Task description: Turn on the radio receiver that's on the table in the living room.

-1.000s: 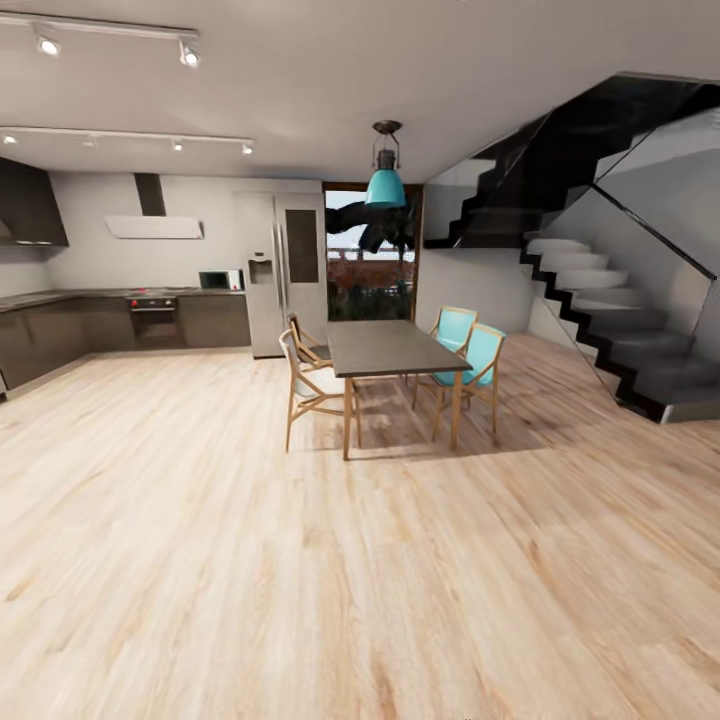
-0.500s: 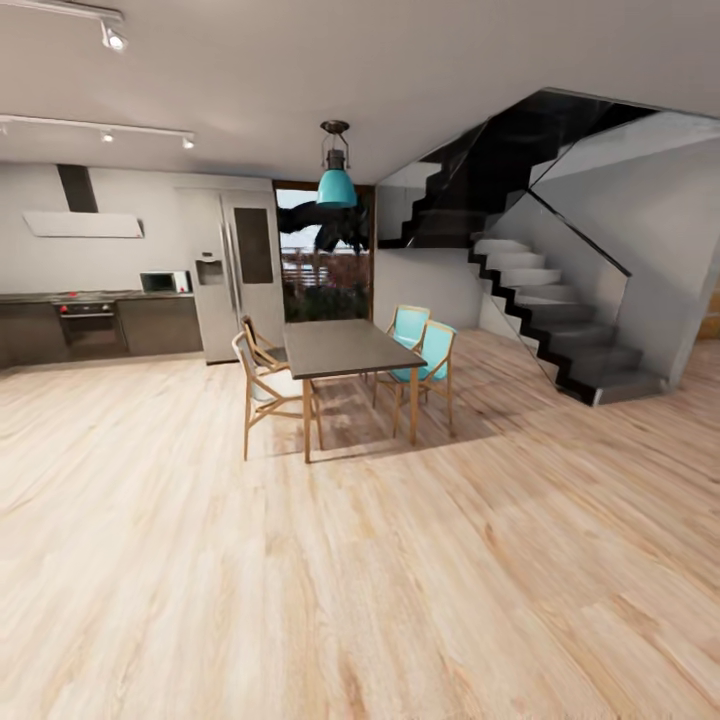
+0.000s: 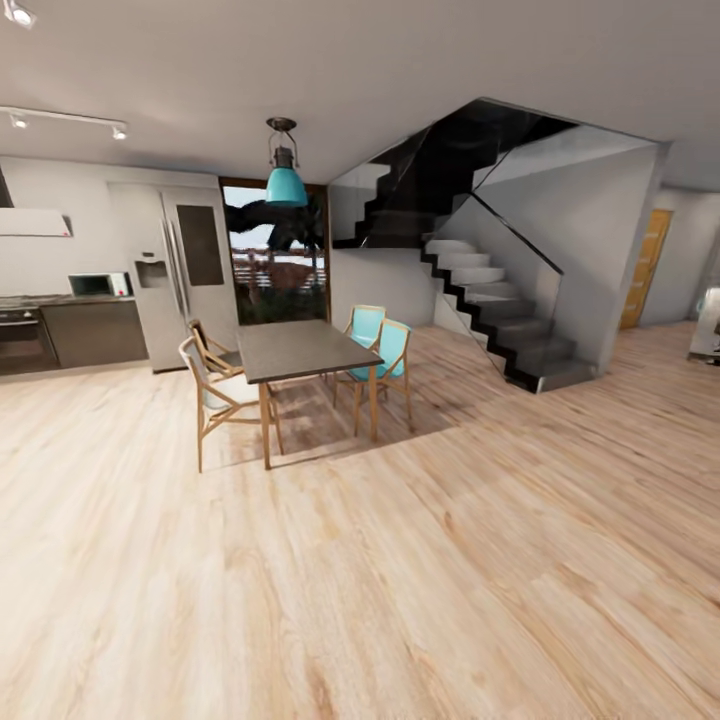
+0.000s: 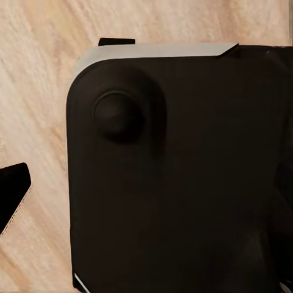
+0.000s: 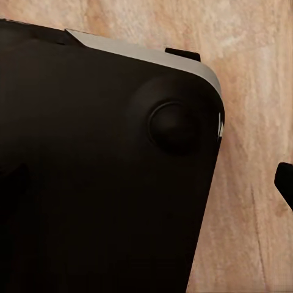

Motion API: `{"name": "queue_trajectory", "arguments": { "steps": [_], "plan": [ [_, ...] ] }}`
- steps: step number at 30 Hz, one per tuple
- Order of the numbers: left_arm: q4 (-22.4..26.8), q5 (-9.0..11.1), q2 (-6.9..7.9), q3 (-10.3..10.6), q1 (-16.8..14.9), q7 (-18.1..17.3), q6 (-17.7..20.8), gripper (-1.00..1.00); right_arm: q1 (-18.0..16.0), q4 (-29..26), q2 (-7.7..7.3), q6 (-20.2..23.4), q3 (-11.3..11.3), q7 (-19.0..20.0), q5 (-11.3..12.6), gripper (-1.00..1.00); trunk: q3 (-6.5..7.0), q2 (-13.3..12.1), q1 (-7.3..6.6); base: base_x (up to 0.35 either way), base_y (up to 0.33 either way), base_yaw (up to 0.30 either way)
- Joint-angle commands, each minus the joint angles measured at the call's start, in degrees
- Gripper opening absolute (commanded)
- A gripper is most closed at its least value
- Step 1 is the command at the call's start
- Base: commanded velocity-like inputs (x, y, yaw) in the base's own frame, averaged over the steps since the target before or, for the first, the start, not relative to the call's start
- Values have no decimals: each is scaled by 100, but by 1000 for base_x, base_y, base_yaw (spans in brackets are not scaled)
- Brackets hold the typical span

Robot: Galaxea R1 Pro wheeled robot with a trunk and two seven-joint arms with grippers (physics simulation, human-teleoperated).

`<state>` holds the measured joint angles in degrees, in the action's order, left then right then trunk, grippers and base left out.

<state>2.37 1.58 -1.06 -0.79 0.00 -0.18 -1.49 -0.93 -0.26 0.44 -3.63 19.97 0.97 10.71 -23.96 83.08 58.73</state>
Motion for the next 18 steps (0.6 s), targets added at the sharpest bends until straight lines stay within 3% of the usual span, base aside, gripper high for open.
{"name": "queue_trajectory", "arguments": {
  "steps": [1, 18],
  "plan": [
    [0, 0, 0, 0, 0, 0, 0, 100, -1, 0, 0, -1, 1, 0, 0, 100, 0, 0, 0, 0, 0, -293],
    [0, 0, -5, 0, 0, 0, 0, 100, 0, 0, 0, 3, 5, 1, 1, 100, 0, 0, 0, 0, 0, -293]
  ]
}}
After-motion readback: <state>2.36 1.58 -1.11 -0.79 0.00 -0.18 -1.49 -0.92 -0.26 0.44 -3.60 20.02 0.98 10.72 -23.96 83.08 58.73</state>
